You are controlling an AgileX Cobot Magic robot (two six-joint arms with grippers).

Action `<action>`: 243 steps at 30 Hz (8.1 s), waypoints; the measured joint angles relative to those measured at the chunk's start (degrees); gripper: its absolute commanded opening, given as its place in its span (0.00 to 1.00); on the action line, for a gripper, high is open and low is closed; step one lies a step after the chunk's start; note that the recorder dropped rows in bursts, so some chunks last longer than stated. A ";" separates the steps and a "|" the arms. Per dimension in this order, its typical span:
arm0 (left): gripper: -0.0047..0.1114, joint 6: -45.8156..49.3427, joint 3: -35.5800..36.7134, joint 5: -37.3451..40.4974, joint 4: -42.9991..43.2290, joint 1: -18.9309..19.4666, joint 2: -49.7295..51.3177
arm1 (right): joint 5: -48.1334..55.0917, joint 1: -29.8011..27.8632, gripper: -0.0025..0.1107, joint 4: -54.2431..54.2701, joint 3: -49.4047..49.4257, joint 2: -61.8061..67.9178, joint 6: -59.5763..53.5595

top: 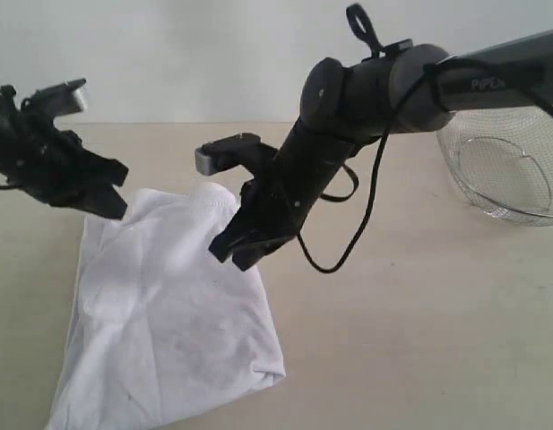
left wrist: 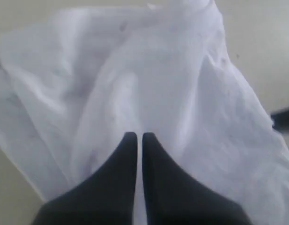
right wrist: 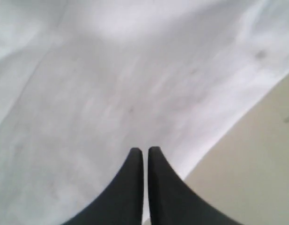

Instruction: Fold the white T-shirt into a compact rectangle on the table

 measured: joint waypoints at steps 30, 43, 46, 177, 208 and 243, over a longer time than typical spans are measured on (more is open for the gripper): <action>0.08 -3.75 29.50 -17.86 -7.64 -11.03 -4.96 | 0.73 0.61 0.02 7.15 10.14 1.34 -2.63; 0.08 -3.86 21.54 -17.60 -7.45 -9.10 0.05 | 2.31 0.28 0.02 8.93 2.84 5.26 -4.65; 0.08 -3.86 19.27 -19.01 -7.45 -6.65 1.42 | 1.04 -0.05 0.02 7.41 -0.36 6.45 -3.15; 0.08 -10.28 44.54 -9.62 -2.26 -0.72 -80.00 | -6.18 -6.97 0.02 2.32 53.16 -79.93 7.06; 0.08 -10.28 44.54 -9.74 -2.26 -0.72 -80.00 | -37.03 -20.16 0.02 -13.45 86.81 -118.58 23.61; 0.08 -10.28 44.54 -10.07 -2.26 -0.72 -80.00 | -29.10 -20.30 0.02 -30.14 87.06 -120.86 36.01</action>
